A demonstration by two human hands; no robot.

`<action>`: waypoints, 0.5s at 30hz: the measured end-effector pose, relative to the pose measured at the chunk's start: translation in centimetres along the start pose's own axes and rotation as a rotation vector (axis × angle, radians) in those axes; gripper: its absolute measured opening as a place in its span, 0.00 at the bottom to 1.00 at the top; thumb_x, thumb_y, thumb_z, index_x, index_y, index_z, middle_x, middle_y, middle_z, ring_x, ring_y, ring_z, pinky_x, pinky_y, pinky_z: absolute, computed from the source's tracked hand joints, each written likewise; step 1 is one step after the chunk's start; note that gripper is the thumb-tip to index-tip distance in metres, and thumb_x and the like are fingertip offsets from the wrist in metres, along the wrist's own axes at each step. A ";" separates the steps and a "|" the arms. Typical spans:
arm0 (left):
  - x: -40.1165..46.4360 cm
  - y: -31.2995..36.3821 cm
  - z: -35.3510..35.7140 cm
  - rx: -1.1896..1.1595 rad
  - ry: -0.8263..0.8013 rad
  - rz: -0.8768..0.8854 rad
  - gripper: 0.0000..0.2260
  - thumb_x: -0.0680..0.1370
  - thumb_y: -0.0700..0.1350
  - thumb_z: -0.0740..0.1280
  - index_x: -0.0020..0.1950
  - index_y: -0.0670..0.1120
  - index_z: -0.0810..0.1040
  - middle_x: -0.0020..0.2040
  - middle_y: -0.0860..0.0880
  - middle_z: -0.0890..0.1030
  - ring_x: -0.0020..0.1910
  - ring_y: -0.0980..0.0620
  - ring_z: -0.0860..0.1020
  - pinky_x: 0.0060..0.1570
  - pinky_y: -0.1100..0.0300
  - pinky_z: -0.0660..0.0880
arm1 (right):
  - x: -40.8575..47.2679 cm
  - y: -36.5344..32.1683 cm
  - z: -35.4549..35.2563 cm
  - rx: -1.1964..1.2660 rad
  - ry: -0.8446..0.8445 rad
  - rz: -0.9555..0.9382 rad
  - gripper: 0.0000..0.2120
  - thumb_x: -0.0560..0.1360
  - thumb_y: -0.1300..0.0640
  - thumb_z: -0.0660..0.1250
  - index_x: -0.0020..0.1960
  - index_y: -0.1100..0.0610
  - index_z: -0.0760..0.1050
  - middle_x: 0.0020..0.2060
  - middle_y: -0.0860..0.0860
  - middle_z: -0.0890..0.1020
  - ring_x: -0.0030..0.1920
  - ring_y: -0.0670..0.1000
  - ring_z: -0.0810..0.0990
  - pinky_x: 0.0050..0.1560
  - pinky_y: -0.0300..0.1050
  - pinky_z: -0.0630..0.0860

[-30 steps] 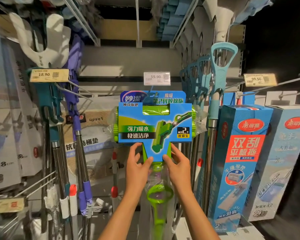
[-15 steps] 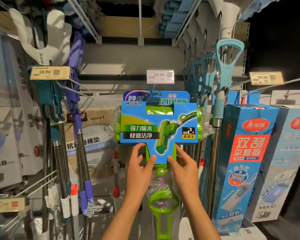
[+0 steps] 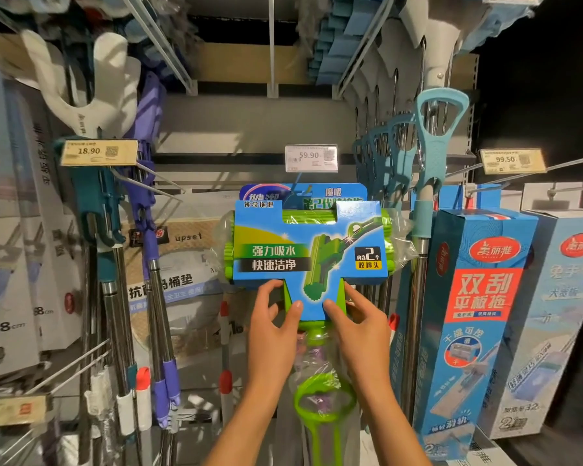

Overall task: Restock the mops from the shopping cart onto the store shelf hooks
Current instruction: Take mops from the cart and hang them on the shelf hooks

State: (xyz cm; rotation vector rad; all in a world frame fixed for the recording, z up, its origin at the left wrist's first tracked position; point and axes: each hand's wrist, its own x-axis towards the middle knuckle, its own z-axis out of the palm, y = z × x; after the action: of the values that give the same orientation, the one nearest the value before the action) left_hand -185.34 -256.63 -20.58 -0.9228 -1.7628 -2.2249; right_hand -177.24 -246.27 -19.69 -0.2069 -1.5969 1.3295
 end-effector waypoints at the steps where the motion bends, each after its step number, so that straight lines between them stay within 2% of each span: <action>1: 0.1 0.0 0.1 0.002 0.001 -0.006 0.17 0.79 0.48 0.71 0.57 0.70 0.72 0.61 0.48 0.82 0.61 0.41 0.80 0.45 0.49 0.83 | 0.2 0.1 0.0 -0.009 0.000 0.013 0.16 0.75 0.57 0.75 0.58 0.40 0.80 0.51 0.36 0.85 0.54 0.42 0.83 0.59 0.52 0.80; 4: 0.6 0.0 0.3 0.021 0.010 -0.020 0.17 0.79 0.49 0.71 0.58 0.70 0.72 0.61 0.48 0.82 0.62 0.40 0.80 0.46 0.48 0.83 | 0.6 0.1 0.3 -0.024 -0.001 0.024 0.18 0.75 0.58 0.74 0.53 0.35 0.78 0.47 0.31 0.84 0.52 0.39 0.83 0.58 0.50 0.81; 8: 1.1 0.2 0.4 0.047 0.026 -0.027 0.16 0.79 0.50 0.70 0.60 0.68 0.71 0.61 0.48 0.82 0.61 0.43 0.80 0.47 0.47 0.83 | 1.2 0.6 1.0 0.001 0.035 0.026 0.19 0.74 0.56 0.75 0.64 0.48 0.81 0.55 0.41 0.85 0.57 0.42 0.82 0.61 0.53 0.80; 11: 1.1 -0.4 0.3 0.037 0.012 -0.027 0.16 0.79 0.49 0.70 0.60 0.67 0.71 0.63 0.48 0.81 0.64 0.42 0.79 0.52 0.42 0.82 | 1.2 1.2 1.2 0.017 0.044 0.033 0.21 0.74 0.57 0.75 0.66 0.52 0.80 0.58 0.43 0.84 0.60 0.42 0.81 0.63 0.52 0.79; 13: 1.1 -0.9 0.4 0.022 0.010 -0.031 0.16 0.80 0.47 0.70 0.57 0.67 0.71 0.62 0.47 0.81 0.63 0.43 0.79 0.46 0.50 0.83 | 1.3 1.6 1.3 0.019 0.034 0.032 0.20 0.74 0.59 0.75 0.65 0.52 0.79 0.57 0.41 0.84 0.59 0.41 0.81 0.62 0.49 0.79; 15: 1.1 -1.2 0.4 0.018 0.010 -0.031 0.16 0.80 0.44 0.70 0.56 0.65 0.71 0.61 0.47 0.82 0.59 0.47 0.82 0.40 0.59 0.82 | 1.4 2.1 1.2 0.017 0.020 0.027 0.20 0.75 0.61 0.74 0.66 0.53 0.79 0.57 0.42 0.84 0.59 0.40 0.81 0.60 0.45 0.80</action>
State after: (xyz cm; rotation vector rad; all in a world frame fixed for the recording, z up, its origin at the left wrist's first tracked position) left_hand -186.63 -255.61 -20.89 -0.8848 -1.8020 -2.2248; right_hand -179.73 -245.32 -20.51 -0.2318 -1.5706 1.3574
